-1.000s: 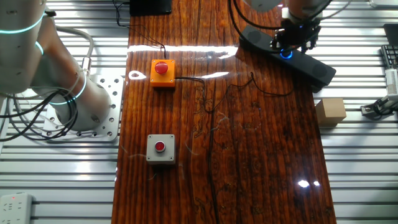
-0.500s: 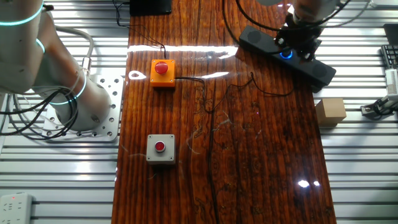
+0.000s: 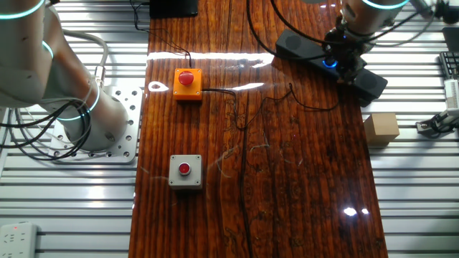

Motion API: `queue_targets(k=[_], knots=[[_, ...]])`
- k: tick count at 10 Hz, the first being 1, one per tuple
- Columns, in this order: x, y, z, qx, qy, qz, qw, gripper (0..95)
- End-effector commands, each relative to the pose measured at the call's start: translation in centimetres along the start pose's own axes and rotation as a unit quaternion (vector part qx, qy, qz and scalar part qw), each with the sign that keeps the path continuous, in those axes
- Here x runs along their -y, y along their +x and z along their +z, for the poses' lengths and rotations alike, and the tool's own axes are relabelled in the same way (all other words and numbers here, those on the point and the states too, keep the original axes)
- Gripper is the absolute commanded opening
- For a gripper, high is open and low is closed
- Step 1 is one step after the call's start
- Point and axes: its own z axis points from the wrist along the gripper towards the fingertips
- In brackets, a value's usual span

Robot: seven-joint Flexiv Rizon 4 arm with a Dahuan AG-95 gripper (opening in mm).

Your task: Turn the knob to decrease the volume of the speaker

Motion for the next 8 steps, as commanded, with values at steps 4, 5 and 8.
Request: queue_targets(k=[4,5,8], knots=[[0.69,0.69,-0.64,-0.012,-0.021,0.085,0.9961,57.0],[0.71,0.67,-0.58,-0.016,-0.023,0.073,0.9969,57.0],[0.68,0.57,-0.45,-0.022,-0.03,0.067,0.997,57.0]])
